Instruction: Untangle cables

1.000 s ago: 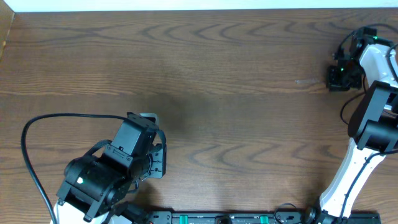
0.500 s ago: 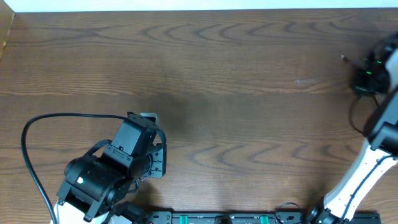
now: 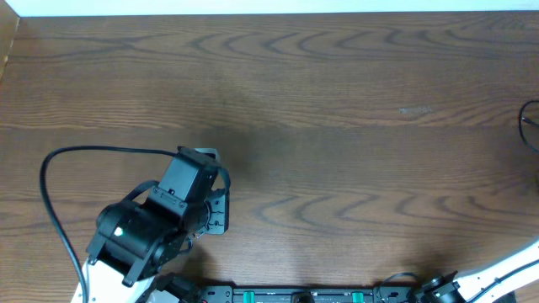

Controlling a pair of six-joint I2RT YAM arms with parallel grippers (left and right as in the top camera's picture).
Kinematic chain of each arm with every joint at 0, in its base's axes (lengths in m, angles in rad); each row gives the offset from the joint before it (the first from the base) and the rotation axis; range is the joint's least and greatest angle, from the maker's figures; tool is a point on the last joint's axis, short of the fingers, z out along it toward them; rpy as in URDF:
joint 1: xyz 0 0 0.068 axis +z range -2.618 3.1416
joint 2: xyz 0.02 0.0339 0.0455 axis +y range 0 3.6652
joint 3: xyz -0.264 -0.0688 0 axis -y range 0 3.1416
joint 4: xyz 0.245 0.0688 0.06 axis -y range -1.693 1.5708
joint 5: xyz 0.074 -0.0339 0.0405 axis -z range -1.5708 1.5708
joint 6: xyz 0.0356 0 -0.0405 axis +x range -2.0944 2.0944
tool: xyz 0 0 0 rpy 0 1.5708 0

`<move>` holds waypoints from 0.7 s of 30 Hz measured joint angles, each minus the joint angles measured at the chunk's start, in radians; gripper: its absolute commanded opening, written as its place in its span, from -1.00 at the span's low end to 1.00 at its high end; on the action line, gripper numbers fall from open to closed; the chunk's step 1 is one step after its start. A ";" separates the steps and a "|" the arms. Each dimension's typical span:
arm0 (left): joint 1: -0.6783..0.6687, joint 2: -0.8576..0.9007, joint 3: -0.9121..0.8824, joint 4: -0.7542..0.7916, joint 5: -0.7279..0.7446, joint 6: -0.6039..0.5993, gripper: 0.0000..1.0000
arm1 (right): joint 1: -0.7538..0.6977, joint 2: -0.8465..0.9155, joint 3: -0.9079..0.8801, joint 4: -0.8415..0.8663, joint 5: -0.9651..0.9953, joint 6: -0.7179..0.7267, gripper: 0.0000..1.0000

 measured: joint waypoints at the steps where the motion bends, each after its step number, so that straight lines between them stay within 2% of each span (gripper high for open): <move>1: 0.000 0.007 0.000 0.000 0.000 0.000 0.07 | -0.011 0.005 -0.003 0.001 -0.044 -0.009 -0.98; 4: 0.000 0.032 0.000 0.000 0.000 0.000 0.07 | -0.018 0.020 -0.018 0.001 -0.171 -0.039 -0.88; 5: 0.000 0.042 0.000 0.000 0.000 0.000 0.07 | -0.010 0.022 -0.026 0.000 -0.206 -0.049 -0.69; 7: 0.000 0.063 0.000 0.001 0.000 0.000 0.07 | 0.021 0.022 -0.038 -0.002 -0.257 -0.073 -0.58; 10: 0.000 0.068 0.000 0.005 0.000 0.003 0.07 | 0.064 0.009 -0.043 0.002 -0.267 -0.085 -0.16; 11: 0.000 0.068 0.000 0.005 0.000 0.004 0.07 | 0.074 0.001 -0.045 0.003 -0.264 -0.088 0.05; 14: 0.000 0.068 0.000 0.005 0.000 0.004 0.07 | 0.114 -0.047 -0.058 0.008 -0.191 -0.087 0.39; 17: 0.000 0.068 0.000 0.005 0.000 0.004 0.07 | 0.142 -0.090 -0.067 0.015 -0.096 -0.081 0.61; 21: 0.000 0.068 0.000 0.005 0.000 0.004 0.07 | 0.177 -0.186 -0.074 0.031 0.019 -0.077 0.67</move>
